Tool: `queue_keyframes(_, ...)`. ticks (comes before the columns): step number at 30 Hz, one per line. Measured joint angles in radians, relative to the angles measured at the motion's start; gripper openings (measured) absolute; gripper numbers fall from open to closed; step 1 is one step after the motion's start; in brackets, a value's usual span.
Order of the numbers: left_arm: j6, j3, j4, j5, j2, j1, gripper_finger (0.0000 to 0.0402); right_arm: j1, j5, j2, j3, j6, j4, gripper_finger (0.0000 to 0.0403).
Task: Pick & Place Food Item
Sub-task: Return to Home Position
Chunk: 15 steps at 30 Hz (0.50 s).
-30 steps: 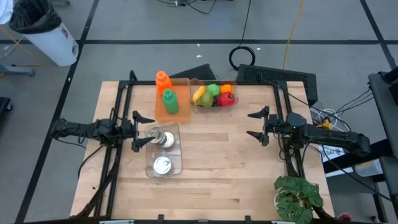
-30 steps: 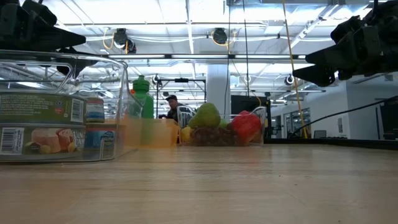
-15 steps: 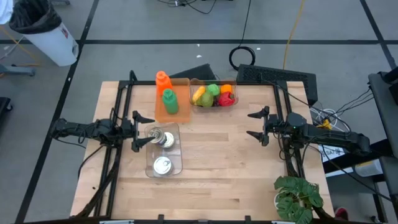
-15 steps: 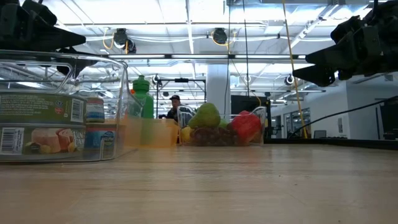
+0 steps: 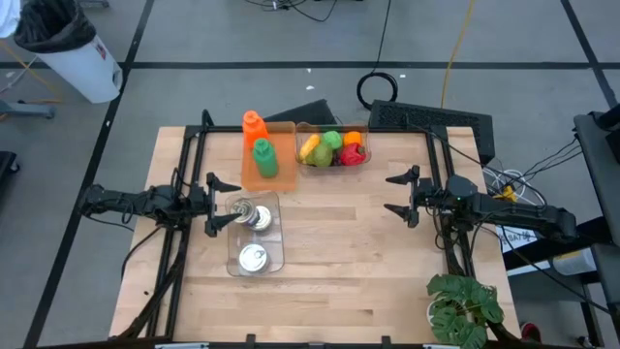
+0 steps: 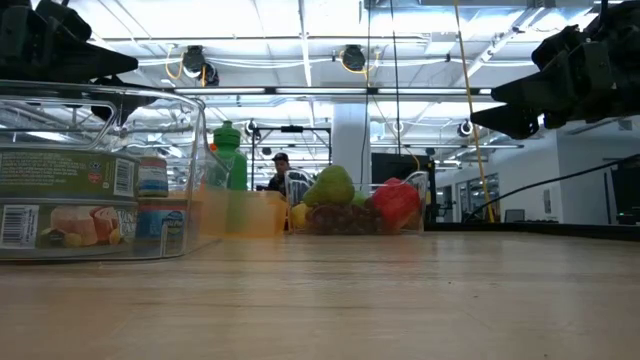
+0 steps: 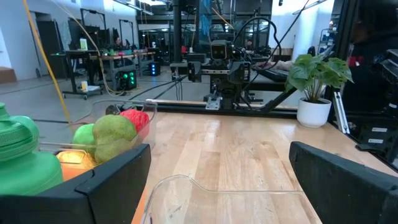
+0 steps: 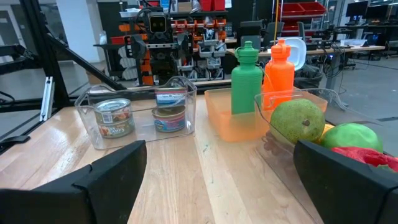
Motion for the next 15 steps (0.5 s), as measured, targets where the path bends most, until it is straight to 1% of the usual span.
queue_keyframes(15, 0.000, 0.000, 0.000, 0.000, 0.000, 0.000, 0.0397, 0.000, 0.000, 0.000, 0.000, 0.000, 0.000, 0.0385)
